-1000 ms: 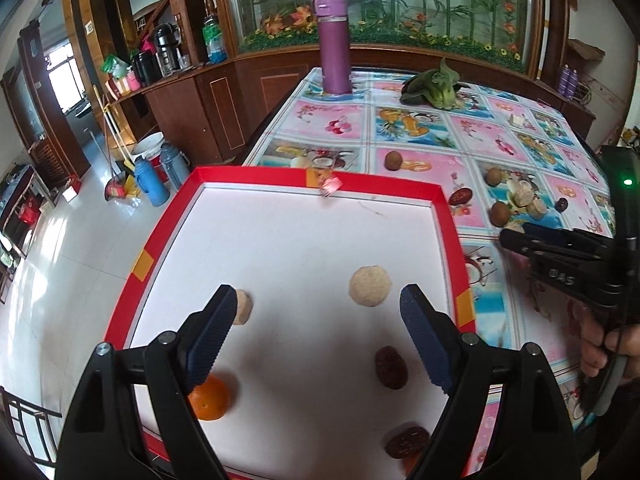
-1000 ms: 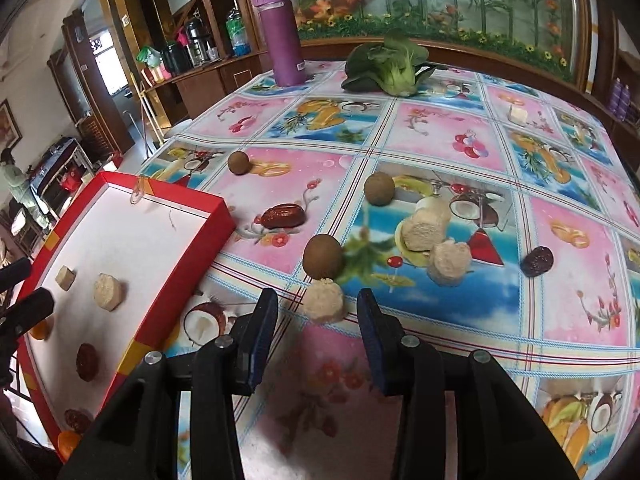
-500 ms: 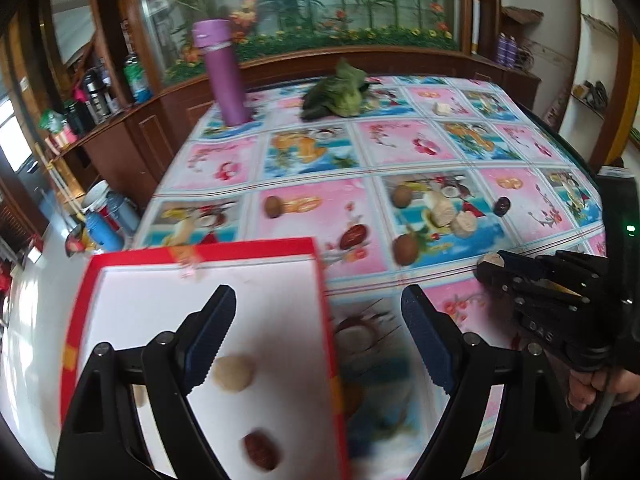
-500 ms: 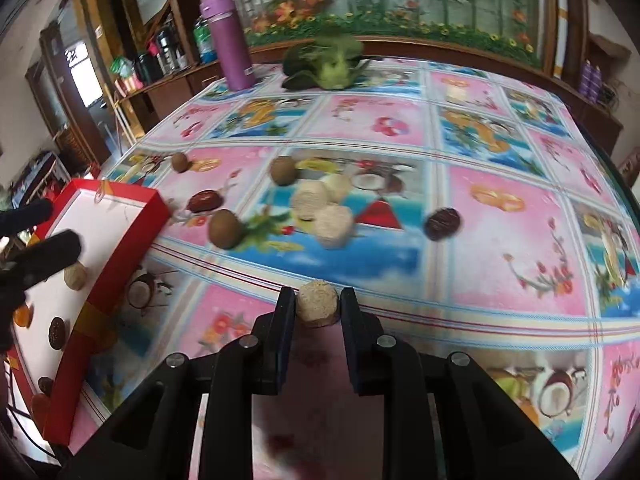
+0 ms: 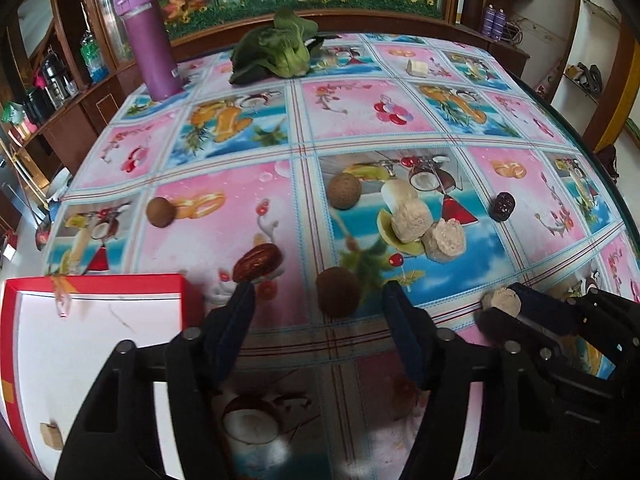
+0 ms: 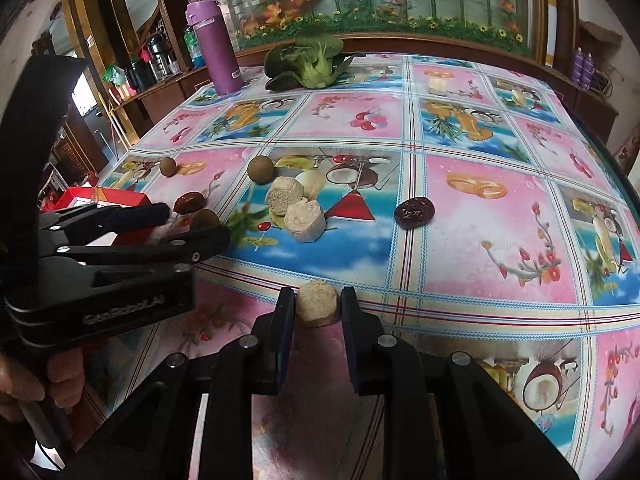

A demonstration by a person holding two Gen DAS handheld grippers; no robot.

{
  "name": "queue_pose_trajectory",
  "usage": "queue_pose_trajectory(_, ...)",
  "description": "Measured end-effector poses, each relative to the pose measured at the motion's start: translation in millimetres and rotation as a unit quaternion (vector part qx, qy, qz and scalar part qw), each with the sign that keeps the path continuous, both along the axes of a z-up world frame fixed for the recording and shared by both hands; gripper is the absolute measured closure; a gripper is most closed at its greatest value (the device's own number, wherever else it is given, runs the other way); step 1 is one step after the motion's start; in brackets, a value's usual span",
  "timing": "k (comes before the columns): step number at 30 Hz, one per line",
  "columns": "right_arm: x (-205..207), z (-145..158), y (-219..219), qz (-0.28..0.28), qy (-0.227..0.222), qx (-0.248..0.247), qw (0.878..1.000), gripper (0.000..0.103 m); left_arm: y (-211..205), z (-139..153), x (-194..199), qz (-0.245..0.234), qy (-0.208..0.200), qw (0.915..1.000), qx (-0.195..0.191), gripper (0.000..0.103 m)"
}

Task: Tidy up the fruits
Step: 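Grasp another tan pastry with the right gripper while the left grasps a brown kiwi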

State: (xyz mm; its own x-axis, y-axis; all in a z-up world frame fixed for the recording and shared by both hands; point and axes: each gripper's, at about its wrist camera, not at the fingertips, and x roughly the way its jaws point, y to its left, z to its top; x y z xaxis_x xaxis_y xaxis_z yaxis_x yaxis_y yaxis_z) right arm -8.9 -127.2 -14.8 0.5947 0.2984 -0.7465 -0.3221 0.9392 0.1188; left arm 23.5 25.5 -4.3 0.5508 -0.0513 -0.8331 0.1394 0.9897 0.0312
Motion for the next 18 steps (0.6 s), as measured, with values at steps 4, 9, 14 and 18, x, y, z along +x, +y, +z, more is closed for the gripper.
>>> queue_pose_trajectory(4, 0, 0, 0, 0.0, -0.001, -0.002, 1.0, 0.081, -4, -4, 2, -0.007, 0.005, 0.9999, -0.012, 0.06)
queue_pose_trajectory(9, -1, 0, 1, 0.001, -0.004, -0.005, 1.0, 0.081, -7, -4, 3, -0.015, 0.004, 0.9997, -0.02, 0.078)
queue_pose_trajectory(14, -1, 0, 2, 0.001, -0.01, -0.008, 1.0, 0.081, -4, 3, -5, -0.015, -0.004, 0.9992, -0.036, 0.078)
queue_pose_trajectory(18, -1, 0, 1, -0.001, -0.012, 0.001, 1.0, 0.081, 3, 22, -28, -0.017, -0.029, 0.998, -0.054, 0.078)
